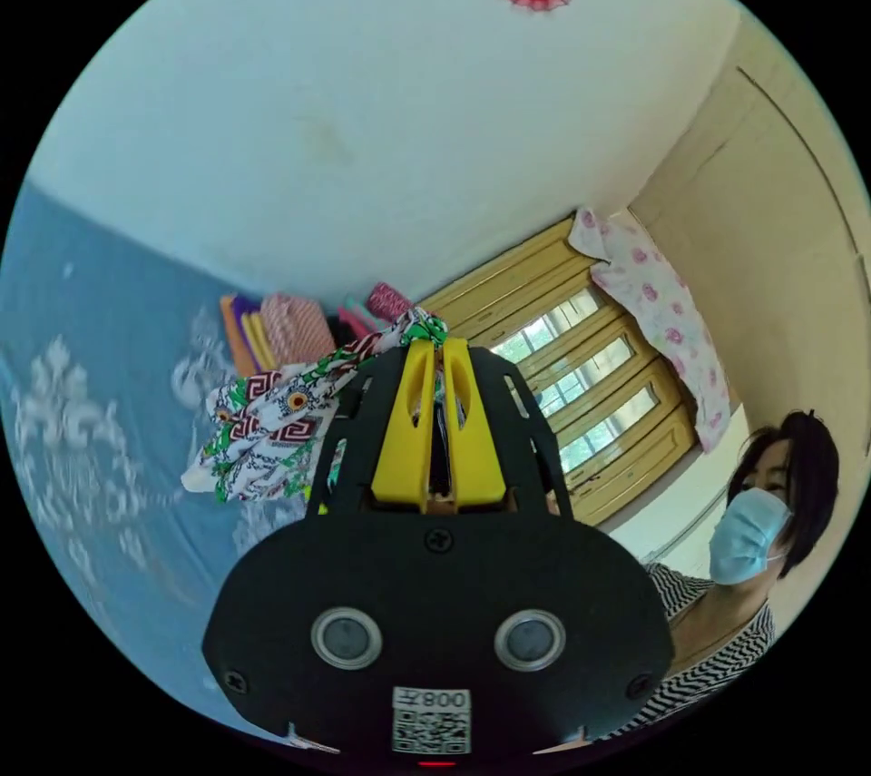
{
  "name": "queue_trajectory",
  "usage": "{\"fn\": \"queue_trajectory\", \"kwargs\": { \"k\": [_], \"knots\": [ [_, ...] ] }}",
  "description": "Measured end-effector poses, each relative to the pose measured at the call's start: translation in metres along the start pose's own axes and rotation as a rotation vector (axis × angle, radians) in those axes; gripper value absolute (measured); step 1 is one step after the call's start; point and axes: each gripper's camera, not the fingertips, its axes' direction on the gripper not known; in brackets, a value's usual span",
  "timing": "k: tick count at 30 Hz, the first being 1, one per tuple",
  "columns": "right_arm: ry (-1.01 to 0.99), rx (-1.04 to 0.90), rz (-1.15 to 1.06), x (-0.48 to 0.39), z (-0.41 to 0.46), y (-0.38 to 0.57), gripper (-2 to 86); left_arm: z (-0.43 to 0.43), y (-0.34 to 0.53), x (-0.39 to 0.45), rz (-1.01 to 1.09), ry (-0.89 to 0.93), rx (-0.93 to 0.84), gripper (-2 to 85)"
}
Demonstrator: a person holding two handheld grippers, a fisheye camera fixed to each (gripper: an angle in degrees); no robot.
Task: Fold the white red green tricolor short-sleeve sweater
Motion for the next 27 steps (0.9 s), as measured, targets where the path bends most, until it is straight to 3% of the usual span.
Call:
{"fn": "queue_trajectory", "kwargs": {
  "k": [4,8,12,16,18,27],
  "knots": [
    [0.201,0.018,-0.129,0.002,-0.031,-0.108,0.7,0.068,-0.096,0.055,0.174,-0.032,0.008,1.6],
    [0.369,-0.001,-0.120,0.052,-0.055,-0.131,0.7,0.144,-0.134,0.055,0.170,-0.022,-0.036,1.7],
    [0.538,-0.054,0.040,0.184,-0.074,-0.106,0.6,0.216,-0.131,0.019,0.050,-0.078,-0.132,1.8],
    [0.700,-0.181,0.307,0.339,-0.076,-0.046,0.5,0.287,-0.102,-0.029,-0.157,-0.183,-0.339,1.9],
    [0.764,-0.229,0.357,0.380,-0.075,-0.022,0.5,0.301,-0.094,-0.034,-0.204,-0.136,-0.374,2.0],
    [0.704,-0.186,0.361,0.443,-0.073,0.015,0.4,0.331,-0.121,0.019,-0.107,-0.193,-0.434,2.7]
  ]
}}
